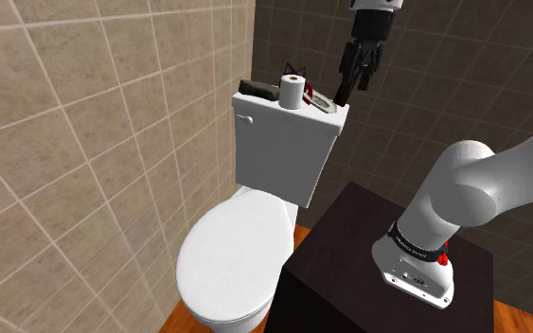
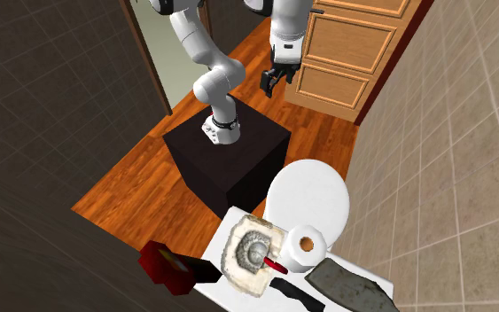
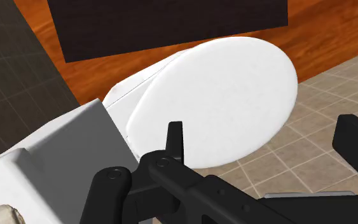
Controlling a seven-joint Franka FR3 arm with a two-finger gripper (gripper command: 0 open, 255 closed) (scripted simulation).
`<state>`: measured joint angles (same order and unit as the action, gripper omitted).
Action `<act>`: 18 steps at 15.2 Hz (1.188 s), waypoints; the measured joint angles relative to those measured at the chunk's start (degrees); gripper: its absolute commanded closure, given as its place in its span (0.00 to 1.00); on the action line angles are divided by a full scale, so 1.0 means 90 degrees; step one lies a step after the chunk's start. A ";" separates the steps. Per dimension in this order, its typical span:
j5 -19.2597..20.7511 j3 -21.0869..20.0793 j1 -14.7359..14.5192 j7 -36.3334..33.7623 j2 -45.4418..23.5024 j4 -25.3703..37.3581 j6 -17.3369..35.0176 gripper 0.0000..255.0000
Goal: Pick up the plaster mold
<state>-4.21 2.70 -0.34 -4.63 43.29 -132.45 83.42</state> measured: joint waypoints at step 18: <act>0.3038 -0.0851 0.1121 -0.1115 -0.1629 -0.1321 0.3983 0.00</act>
<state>23.13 -4.96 9.75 -14.66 28.63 -144.34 119.27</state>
